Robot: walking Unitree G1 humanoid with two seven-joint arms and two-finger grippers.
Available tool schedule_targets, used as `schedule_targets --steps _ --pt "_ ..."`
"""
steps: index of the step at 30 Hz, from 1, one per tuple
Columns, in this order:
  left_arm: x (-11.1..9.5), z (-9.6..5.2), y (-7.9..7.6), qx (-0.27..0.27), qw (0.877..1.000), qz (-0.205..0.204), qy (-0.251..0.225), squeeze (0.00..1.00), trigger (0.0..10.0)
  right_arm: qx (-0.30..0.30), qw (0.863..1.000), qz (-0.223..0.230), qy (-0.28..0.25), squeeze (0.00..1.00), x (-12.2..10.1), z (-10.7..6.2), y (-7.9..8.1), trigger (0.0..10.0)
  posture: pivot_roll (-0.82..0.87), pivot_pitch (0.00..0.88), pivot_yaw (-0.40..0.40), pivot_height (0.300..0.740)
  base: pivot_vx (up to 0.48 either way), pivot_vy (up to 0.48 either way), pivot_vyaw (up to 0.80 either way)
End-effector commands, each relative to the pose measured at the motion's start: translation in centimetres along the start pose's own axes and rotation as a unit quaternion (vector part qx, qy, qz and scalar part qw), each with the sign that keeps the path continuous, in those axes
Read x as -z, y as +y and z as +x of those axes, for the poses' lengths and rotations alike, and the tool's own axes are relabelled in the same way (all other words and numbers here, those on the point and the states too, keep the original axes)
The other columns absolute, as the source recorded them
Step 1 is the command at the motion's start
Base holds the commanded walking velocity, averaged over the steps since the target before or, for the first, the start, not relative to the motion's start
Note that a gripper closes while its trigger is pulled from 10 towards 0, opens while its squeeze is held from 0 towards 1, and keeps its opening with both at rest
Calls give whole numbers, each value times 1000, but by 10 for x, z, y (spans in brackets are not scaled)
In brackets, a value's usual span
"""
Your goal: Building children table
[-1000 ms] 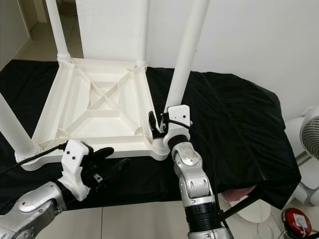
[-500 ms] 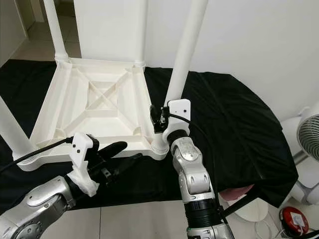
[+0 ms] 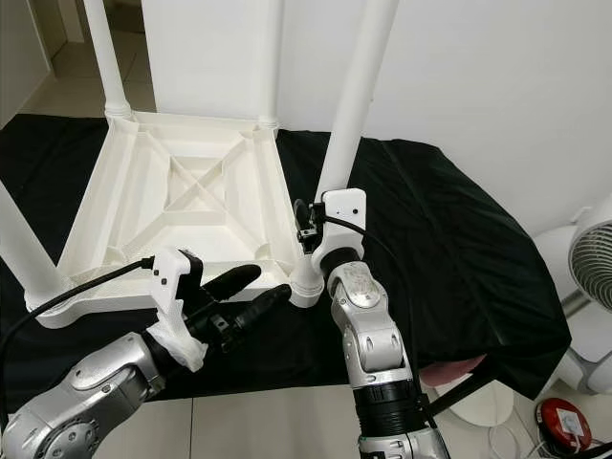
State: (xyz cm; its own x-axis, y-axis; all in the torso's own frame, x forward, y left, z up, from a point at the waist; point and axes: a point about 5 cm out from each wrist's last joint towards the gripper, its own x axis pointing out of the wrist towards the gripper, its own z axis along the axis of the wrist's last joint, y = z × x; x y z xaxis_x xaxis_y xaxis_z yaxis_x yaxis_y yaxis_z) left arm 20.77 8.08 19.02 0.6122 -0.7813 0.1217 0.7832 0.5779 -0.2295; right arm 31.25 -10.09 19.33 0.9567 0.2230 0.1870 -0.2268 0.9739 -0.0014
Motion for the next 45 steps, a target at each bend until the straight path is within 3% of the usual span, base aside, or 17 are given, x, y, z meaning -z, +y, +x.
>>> schedule_targets --steps 1,8,10,11,14,17,19,23,29,31,33,36,40,42,43,44,45 --pt "0 3 -1 7 1000 3 2 0 10000 8 1000 -16 10 0 1 1 -2 10000 19 0 -139 740 0 0 0" --pt "-2 7 -2 11 1000 7 0 0 10000 33 999 -7 25 0 5 2 -7 10000 11 0 -133 740 0 0 0" --pt "-4 14 -3 17 1000 13 -5 0 10000 63 994 75 37 0 9 3 -12 10000 7 0 -131 740 0 0 0" --pt "-4 14 -3 17 1000 13 -5 0 10000 63 994 75 37 0 9 3 -12 10000 7 0 -131 740 0 0 0" --pt "-6 20 -4 20 1000 20 -7 0 10000 74 982 166 41 0 10 3 -16 10000 5 0 -128 740 0 0 0" --pt "-7 21 -5 21 1000 20 -9 0 10000 76 980 182 41 0 10 3 -18 10000 5 0 -127 740 0 0 0" --pt "-9 24 -6 22 999 24 -13 0 10000 74 969 231 35 0 9 0 -21 10000 1 0 -124 740 0 0 0" --pt "-11 29 -7 24 999 27 -18 0 10000 71 955 285 33 0 11 -3 -24 10000 -2 0 -122 740 0 0 0" --pt "-14 33 -10 29 999 34 -22 0 10000 63 948 310 31 0 12 -6 -25 10000 -2 0 -121 740 0 0 0" --pt "-16 36 -13 31 998 39 -26 0 10000 47 931 360 29 0 14 -10 -24 10000 -8 0 -123 740 0 0 0" --pt "-16 36 -13 31 998 39 -26 0 10000 47 931 360 29 0 14 -10 -24 10000 -8 0 -123 740 0 0 0" --pt "-17 38 -15 33 998 39 -30 0 10000 46 910 410 25 0 19 -14 -28 10000 -9 0 -124 740 0 0 0" --pt "-18 39 -15 33 998 38 -32 0 10000 44 907 419 23 0 23 -17 -31 10000 -11 0 -126 740 0 0 0" --pt "-18 39 -16 33 998 38 -33 0 10000 43 898 437 17 0 26 -19 -34 10000 -11 0 -126 740 0 0 0" --pt "-17 40 -16 34 998 37 -33 0 10000 57 885 462 16 0 35 -23 -42 10000 -9 0 -128 740 0 0 0" --pt "-17 40 -16 34 998 37 -33 0 10000 57 885 462 16 0 35 -23 -42 10000 -9 0 -128 740 0 0 0" --pt "-17 41 -16 34 998 37 -32 0 10000 73 868 491 13 0 43 -27 -48 10000 -9 0 -128 740 0 0 0"
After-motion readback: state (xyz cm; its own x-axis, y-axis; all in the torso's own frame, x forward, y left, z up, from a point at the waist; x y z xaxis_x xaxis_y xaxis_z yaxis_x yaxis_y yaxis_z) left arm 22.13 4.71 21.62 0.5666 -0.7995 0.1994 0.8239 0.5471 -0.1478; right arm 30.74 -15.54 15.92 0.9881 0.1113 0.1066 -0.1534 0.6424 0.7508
